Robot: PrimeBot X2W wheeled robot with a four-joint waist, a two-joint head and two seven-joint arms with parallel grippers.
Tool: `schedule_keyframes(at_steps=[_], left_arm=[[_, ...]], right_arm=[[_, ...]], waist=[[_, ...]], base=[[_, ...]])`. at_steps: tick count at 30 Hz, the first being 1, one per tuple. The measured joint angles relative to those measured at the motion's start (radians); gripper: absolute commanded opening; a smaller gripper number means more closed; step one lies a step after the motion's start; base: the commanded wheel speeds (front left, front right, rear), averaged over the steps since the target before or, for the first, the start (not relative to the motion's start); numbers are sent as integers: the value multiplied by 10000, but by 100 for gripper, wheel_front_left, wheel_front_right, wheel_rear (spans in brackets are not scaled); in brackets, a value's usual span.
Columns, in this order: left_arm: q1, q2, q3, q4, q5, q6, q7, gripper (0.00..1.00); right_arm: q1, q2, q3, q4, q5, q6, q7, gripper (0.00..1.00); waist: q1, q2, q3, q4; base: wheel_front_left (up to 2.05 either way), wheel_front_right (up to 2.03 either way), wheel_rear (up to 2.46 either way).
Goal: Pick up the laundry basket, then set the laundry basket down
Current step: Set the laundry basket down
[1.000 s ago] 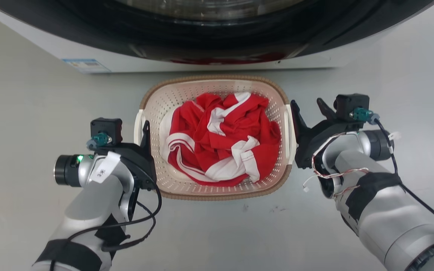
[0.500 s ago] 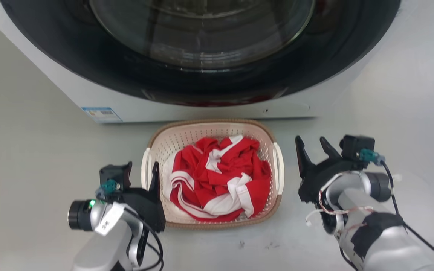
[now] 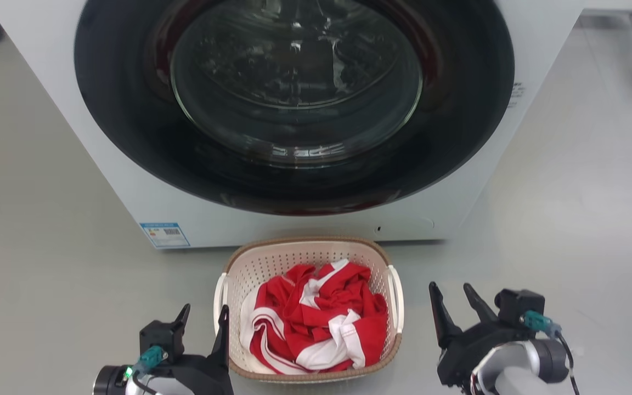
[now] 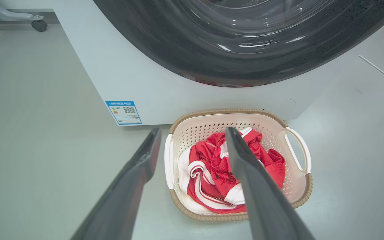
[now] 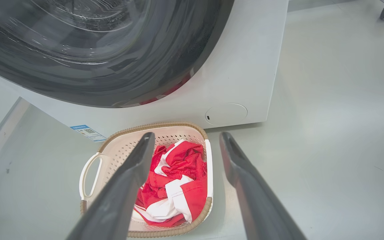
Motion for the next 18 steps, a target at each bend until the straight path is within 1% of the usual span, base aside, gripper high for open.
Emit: schedule_keyframes(at_steps=[2,10,18], left_arm=[[335,4,244,-337,268,2,0,100],[1873,33,1438,-1735,1193,2,0,100],[3034,-44,2420,-3060,2082,10,0,100]], right_arm=[[454,-59,-201,-449,-280,-71,0,100],[2043,-104,-1131,-2234,-1208,-84,0,100],[3260,6,-2297,-3452,-2410,-84,0,100]], waist=[[0,0,-252,-10],[0,0,-1075,-90],[2,0,-1612,-217]], base=[[0,0,0],[0,0,0],[0,0,0]])
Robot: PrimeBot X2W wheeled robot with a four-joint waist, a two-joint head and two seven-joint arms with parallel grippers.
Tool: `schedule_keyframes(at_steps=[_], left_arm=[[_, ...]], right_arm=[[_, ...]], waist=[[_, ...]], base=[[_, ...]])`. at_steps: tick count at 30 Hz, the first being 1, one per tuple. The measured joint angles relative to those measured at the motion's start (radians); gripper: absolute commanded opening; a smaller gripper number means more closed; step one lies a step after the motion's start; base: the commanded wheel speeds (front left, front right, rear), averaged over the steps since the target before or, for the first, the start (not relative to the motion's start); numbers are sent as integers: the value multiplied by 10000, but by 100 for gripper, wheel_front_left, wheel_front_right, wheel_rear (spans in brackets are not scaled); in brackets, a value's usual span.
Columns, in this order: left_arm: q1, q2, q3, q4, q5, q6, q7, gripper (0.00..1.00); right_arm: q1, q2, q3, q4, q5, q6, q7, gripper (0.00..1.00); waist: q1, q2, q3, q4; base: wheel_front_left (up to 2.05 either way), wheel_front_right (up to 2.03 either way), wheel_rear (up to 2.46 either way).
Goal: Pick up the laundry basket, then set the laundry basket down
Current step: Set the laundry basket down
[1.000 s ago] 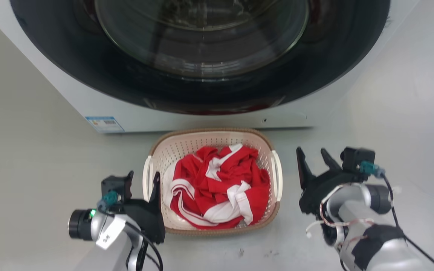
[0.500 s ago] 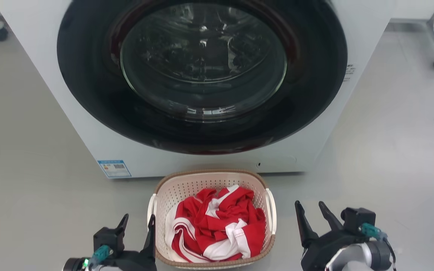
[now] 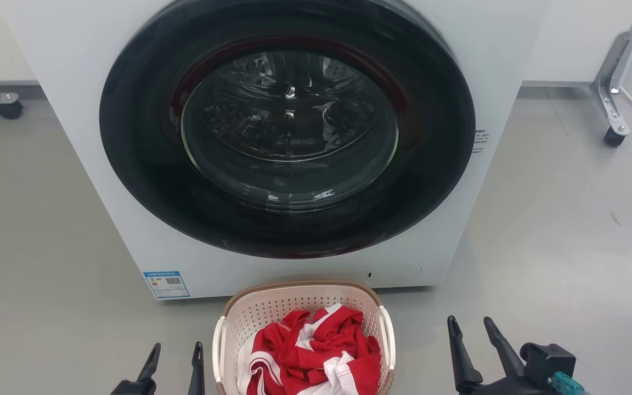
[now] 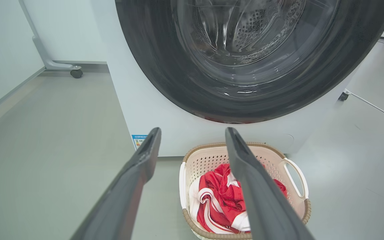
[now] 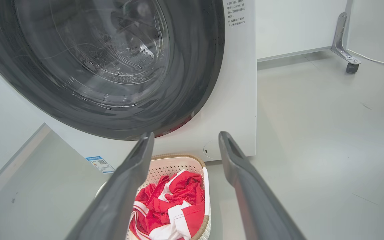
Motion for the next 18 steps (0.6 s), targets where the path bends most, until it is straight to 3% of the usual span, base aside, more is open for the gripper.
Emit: schedule_keyframes(at_steps=[18], left_arm=[[1320,-378,807,-2002,1377,0,0,100]], right_arm=[[1400,395,-1218,-1971,-1868,-2,-2,100]], waist=[[1,2,-270,-202]], base=[[0,0,0]])
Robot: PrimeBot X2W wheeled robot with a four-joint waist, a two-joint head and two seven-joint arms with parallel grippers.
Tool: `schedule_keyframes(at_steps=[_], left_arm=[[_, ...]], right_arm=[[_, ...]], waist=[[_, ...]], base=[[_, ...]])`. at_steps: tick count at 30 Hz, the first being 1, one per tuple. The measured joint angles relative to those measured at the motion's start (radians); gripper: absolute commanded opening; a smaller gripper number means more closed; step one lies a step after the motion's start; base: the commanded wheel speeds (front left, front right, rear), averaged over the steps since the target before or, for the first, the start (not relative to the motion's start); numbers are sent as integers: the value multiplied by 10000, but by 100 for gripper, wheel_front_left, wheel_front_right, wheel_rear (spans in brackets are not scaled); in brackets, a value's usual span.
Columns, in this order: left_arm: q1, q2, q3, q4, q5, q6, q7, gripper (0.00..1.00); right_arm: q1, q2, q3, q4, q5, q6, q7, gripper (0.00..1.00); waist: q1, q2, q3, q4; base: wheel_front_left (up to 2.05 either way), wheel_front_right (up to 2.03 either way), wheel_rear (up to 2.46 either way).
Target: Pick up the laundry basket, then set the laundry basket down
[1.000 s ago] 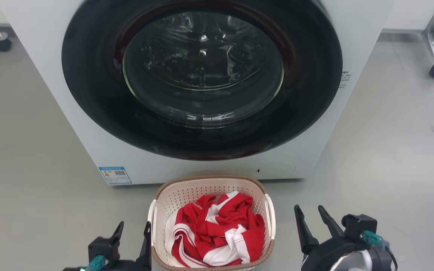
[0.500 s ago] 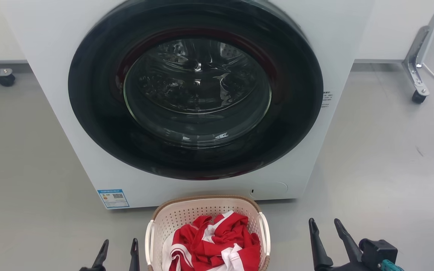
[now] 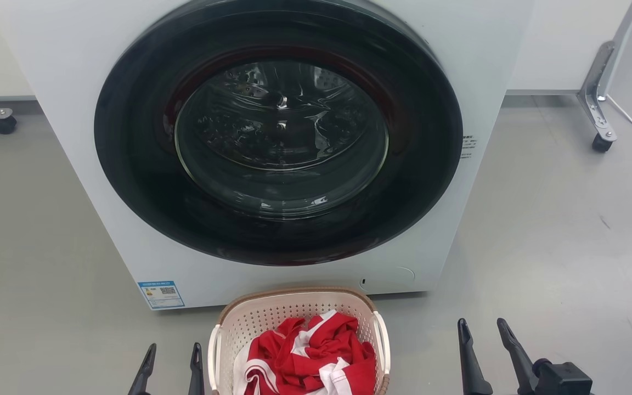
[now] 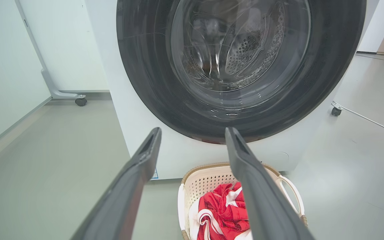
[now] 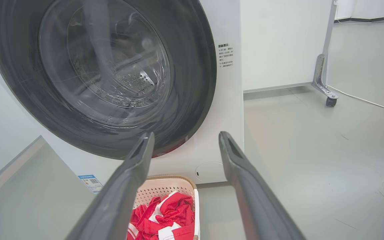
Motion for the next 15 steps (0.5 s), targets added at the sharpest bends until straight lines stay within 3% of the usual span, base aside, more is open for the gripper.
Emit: schedule_keyframes(at_steps=[12,13,15], left_arm=[[206,-167,194,-610,410,0,0,100],[200,-180,192,-560,462,-4,4,0],[222,-207,142,-341,464,-10,15,0]], right_arm=[[221,203,-286,-577,-554,0,0,100],[220,209,-290,-545,-571,4,13,0],[269,217,-259,-328,-571,4,23,0]], waist=[[0,0,69,-68],[1,0,73,-72],[0,0,73,-73]], base=[[0,0,0],[0,0,0],[0,0,0]])
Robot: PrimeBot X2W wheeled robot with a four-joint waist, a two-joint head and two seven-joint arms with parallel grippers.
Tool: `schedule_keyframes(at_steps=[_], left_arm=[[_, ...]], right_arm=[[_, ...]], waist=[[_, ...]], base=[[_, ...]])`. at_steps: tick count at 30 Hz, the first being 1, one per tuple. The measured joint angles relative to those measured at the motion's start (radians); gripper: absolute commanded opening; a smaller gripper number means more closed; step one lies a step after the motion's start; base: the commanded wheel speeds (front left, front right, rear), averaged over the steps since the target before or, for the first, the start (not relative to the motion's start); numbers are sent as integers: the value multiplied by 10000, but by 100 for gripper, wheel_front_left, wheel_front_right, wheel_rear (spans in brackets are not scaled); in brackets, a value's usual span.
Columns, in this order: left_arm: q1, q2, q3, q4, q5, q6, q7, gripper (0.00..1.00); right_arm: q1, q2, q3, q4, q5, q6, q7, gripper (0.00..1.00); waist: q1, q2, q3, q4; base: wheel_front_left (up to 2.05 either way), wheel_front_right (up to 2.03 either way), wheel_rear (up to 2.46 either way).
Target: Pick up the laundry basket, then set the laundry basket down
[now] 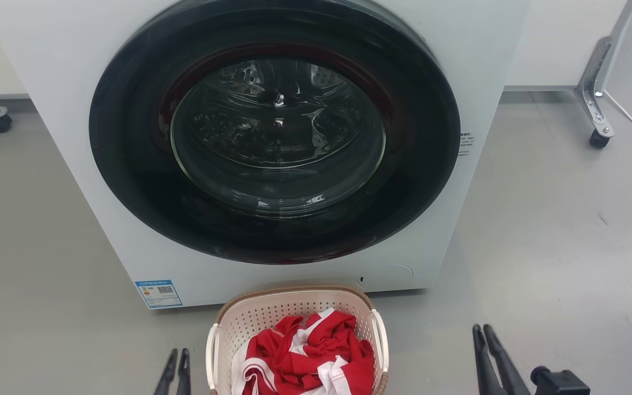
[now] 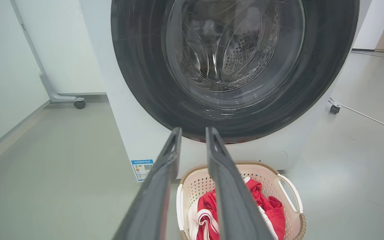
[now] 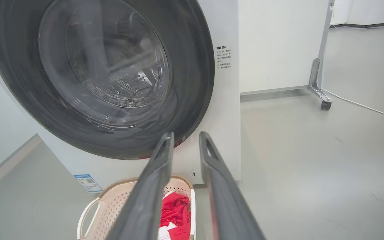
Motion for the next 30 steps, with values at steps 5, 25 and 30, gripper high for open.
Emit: schedule_keyframes(at_steps=[5,25,30], left_arm=[[94,-21,29,339,-111,-88,94,0],[-151,-86,644,602,-3010,-541,848,0],[-330,-119,777,660,-3730,-635,1047,0]], right_arm=[[163,15,-96,351,198,29,88,0],[66,88,-978,491,2778,514,832,0],[-111,107,-1208,541,3444,637,1014,0]], waist=[[0,0,6,0],[0,0,30,9],[1,0,37,11]], base=[[0,0,0],[0,0,0],[0,0,0]])
